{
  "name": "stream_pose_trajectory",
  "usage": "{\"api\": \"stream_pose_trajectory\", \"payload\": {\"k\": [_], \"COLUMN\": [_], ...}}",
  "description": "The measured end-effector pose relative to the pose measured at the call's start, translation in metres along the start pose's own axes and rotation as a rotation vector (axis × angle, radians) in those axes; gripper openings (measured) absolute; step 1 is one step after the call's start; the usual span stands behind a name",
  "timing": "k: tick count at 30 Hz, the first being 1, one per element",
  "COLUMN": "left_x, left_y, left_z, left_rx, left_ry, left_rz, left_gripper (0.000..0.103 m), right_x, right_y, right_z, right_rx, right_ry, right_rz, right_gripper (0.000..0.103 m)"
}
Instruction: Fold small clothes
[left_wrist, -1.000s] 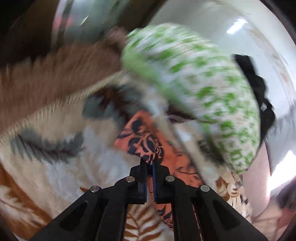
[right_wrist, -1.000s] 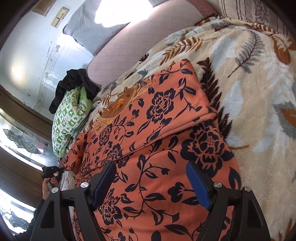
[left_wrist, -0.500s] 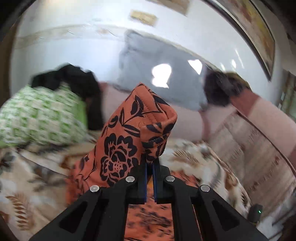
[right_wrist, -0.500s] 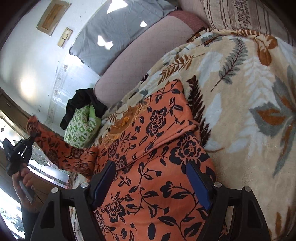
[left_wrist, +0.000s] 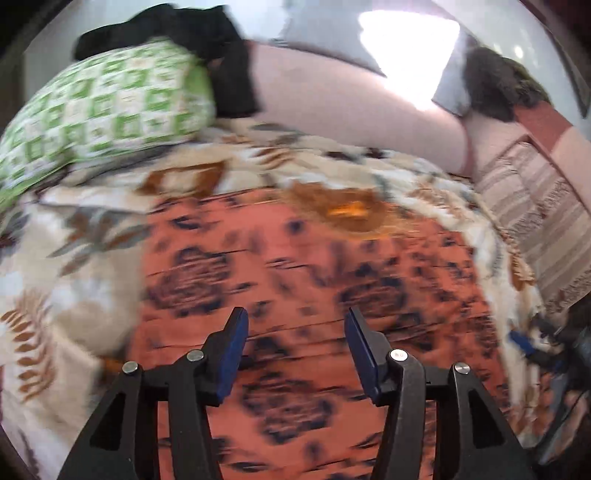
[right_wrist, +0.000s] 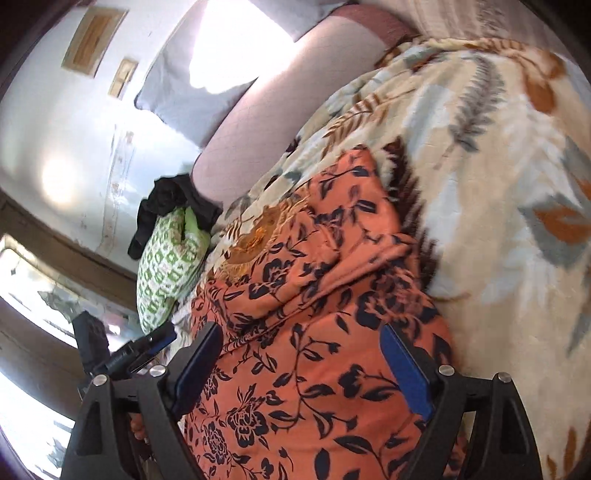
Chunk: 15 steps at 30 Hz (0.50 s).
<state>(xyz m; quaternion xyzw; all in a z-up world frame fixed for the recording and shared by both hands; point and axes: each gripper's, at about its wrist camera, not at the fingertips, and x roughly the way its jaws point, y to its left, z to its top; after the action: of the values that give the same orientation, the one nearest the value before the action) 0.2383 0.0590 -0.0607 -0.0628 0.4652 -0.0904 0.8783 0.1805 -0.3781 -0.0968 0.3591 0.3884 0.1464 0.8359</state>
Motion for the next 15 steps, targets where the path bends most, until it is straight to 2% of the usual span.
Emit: {"api": "stream_pose_trajectory", "payload": {"k": [2, 4, 6, 8, 10, 12, 13, 15], "left_x": [0.005, 0.010, 0.016, 0.021, 0.025, 0.029, 0.033, 0.042], "left_y": [0.027, 0.056, 0.075, 0.083, 0.086, 0.091, 0.092, 0.092], "left_z": [-0.007, -0.016, -0.024, -0.028, -0.028, -0.025, -0.023, -0.022], "left_rx": [-0.032, -0.099, -0.162, -0.169, -0.164, -0.181, -0.188, -0.195], "left_ry": [0.001, 0.019, 0.038, 0.040, 0.032, 0.026, 0.032, 0.051], "left_rz": [0.087, 0.139, 0.131, 0.121, 0.113, 0.105, 0.107, 0.115], "left_gripper": [0.055, 0.055, 0.055, 0.055, 0.055, 0.055, 0.055, 0.055], "right_x": [0.018, 0.045, 0.075, 0.099, 0.116, 0.126, 0.132, 0.142], "right_y": [0.009, 0.014, 0.016, 0.018, 0.021, 0.030, 0.034, 0.034], "right_z": [0.019, 0.039, 0.056, 0.064, 0.064, 0.059, 0.056, 0.051], "right_rx": [0.001, 0.010, -0.026, -0.090, -0.135, -0.207, -0.241, -0.275], "right_ry": [0.015, 0.070, 0.119, 0.160, 0.214, 0.243, 0.260, 0.296], "right_rz": [0.028, -0.033, -0.152, -0.278, -0.332, -0.383, -0.420, -0.482], "right_gripper": [0.089, 0.089, 0.089, 0.085, 0.077, 0.073, 0.066, 0.042]}}
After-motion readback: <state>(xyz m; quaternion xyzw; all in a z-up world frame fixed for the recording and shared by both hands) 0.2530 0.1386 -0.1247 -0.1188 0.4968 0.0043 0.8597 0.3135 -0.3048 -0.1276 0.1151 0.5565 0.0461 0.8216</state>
